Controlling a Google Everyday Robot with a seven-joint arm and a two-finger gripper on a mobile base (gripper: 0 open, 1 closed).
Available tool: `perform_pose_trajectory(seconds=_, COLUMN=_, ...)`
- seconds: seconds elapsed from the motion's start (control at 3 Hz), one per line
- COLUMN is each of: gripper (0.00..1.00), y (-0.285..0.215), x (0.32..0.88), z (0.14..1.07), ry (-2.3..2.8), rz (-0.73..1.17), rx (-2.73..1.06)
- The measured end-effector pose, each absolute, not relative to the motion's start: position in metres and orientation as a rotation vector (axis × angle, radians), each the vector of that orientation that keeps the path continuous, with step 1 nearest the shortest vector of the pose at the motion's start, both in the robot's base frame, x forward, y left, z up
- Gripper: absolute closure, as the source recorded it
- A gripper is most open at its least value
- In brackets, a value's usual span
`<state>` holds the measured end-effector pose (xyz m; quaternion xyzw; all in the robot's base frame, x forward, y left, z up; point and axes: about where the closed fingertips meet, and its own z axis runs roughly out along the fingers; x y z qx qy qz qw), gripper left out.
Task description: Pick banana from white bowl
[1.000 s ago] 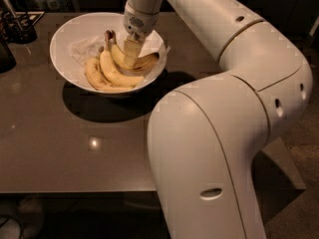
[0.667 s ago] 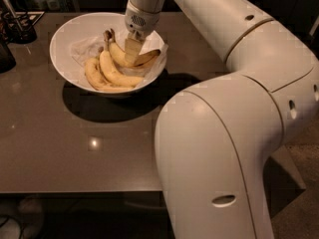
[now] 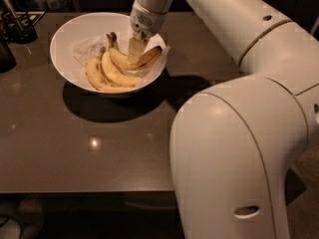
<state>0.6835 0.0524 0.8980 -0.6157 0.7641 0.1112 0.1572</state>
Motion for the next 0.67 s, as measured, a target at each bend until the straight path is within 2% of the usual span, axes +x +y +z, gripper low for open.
perform_pose_trajectory(seconds=0.67, gripper=1.0, y=0.0377, x=0.6651, z=0.9109, ry=2.116, rz=0.359, rx=-1.77)
